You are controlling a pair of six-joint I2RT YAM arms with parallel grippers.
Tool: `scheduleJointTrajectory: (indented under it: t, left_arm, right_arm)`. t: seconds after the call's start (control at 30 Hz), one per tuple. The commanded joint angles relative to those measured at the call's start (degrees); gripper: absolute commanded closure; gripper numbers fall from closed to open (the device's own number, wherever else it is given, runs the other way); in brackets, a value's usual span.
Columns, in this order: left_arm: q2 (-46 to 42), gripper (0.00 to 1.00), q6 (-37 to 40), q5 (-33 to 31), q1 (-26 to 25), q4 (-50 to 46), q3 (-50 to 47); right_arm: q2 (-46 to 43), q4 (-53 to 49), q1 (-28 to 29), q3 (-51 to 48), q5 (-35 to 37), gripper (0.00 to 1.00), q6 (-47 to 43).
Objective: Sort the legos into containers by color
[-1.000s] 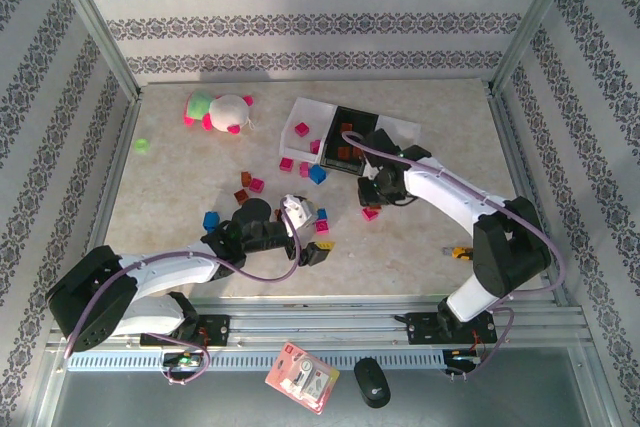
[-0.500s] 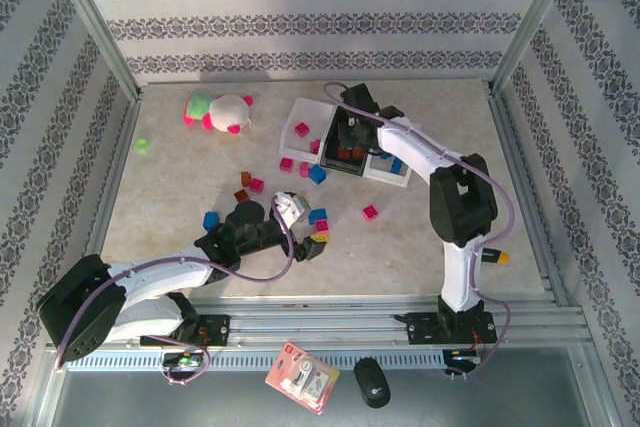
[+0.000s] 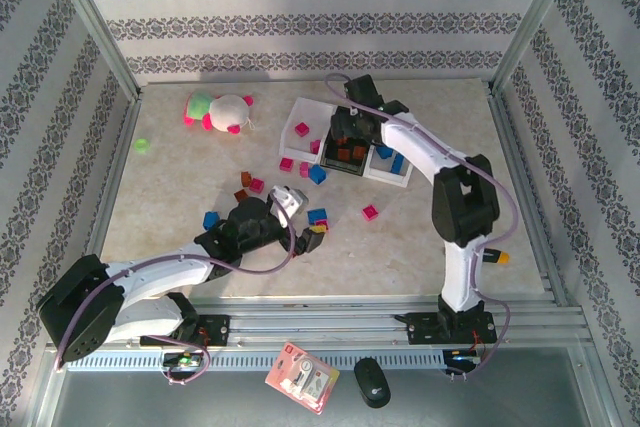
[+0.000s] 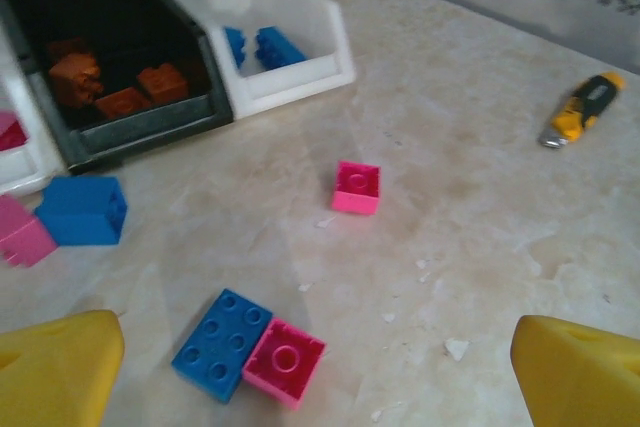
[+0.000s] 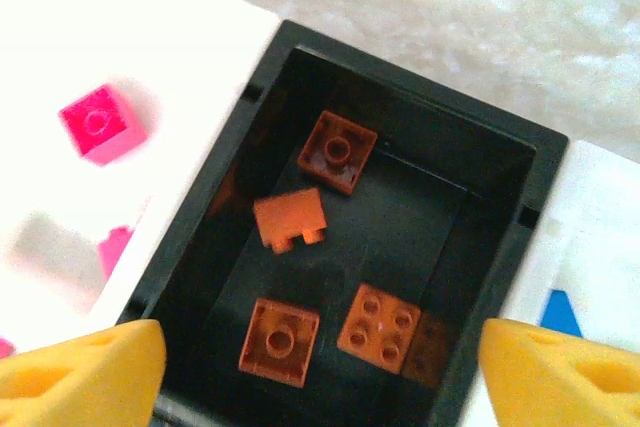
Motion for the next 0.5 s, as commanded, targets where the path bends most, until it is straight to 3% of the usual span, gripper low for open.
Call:
scheduleJointTrajectory:
  t: [0.0, 0.17, 0.23, 0.33, 0.47]
  left_arm:
    - [0.0, 0.01, -5.4, -6.2, 1.4, -9.4, 4.5]
    - [0.3, 0.01, -8.7, -9.7, 3.1, -16.0, 7.6]
    - [1.7, 0.01, -11.8, -14.3, 4.5, -21.8, 10.7]
    - [4.8, 0.01, -17.3, -19.1, 6.2, -30.5, 15.8]
    - [9.8, 0.01, -27.3, -18.7, 9.8, -40.6, 21.6]
  right_arm:
    - [-9.9, 4.4, 2.1, -6.9, 0.9, 0.14, -2.5]
    - [-19.5, 10.0, 4.3, -17.9, 0.1, 0.08, -4.5]
    - [-28.9, 15.1, 6.9, -28.1, -1.0, 0.07, -5.7]
    - [-35.6, 18.1, 9.2, -35.0, -3.0, 0.07, -7.0]
    - [-41.8, 18.7, 12.2, -40.2, -4.8, 0.06, -8.7]
